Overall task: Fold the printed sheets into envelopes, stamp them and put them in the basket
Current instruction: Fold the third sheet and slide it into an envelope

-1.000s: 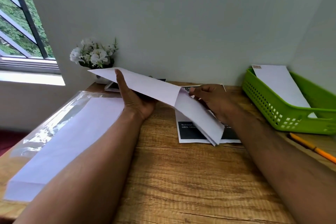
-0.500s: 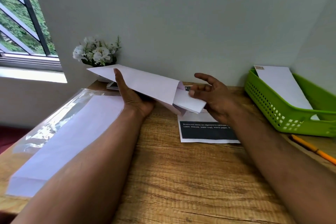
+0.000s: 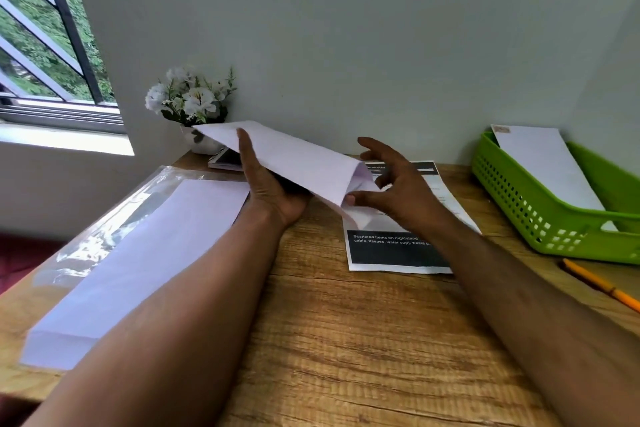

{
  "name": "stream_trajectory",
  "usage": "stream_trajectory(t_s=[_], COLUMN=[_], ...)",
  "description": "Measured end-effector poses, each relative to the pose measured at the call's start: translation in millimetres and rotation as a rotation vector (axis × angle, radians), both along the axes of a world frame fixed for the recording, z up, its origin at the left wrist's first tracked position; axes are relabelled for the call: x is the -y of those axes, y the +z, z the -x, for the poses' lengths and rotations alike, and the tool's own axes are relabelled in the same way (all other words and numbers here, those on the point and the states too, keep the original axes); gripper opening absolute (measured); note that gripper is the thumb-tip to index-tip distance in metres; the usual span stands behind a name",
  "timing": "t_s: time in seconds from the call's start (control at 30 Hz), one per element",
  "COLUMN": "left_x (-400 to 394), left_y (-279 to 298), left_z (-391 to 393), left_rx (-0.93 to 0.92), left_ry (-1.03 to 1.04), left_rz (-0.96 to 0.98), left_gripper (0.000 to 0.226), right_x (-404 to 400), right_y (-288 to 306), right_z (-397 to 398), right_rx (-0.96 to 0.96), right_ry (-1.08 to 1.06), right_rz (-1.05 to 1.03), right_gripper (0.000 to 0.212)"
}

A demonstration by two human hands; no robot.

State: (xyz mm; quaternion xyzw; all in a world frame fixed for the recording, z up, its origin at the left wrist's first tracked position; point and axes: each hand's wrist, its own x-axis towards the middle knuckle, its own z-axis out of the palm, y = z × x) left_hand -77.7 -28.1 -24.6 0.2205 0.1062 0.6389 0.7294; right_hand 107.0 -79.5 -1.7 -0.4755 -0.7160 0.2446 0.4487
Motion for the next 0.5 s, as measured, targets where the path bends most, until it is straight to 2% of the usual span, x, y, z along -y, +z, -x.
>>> stream_trajectory(t_s=[0.07, 0.17, 0.23, 0.3, 0.4, 0.5], left_x=[3, 7, 6, 8, 9, 14], left_y=[1, 2, 5, 8, 15, 20], left_z=[-9, -18, -21, -25, -31, -38], left_rx=[-0.089, -0.181, -0.223, -0.264, -0.386, -0.675], left_ry=[-0.098, -0.248, -0.266, -0.284, -0.315, -0.219], left_rz=[-0.003, 0.021, 0.046, 0.031, -0.028, 0.013], left_gripper=[0.089, 0.110, 0.110, 0.108, 0.099, 0.074], right_x=[1, 3, 9, 12, 16, 27], right_y=[-3, -5, 0, 7, 21, 19], right_z=[9, 7, 4, 0, -14, -29], right_rx=[0.112, 0.511, 0.648, 0.657, 0.703, 0.819], right_ry=[-0.057, -0.133, -0.172, -0.135, 0.039, 0.135], right_rz=[-0.228, -0.613, -0.721, -0.744, -0.638, -0.408], right_gripper=[0.072, 0.056, 0.044, 0.036, 0.040, 0.052])
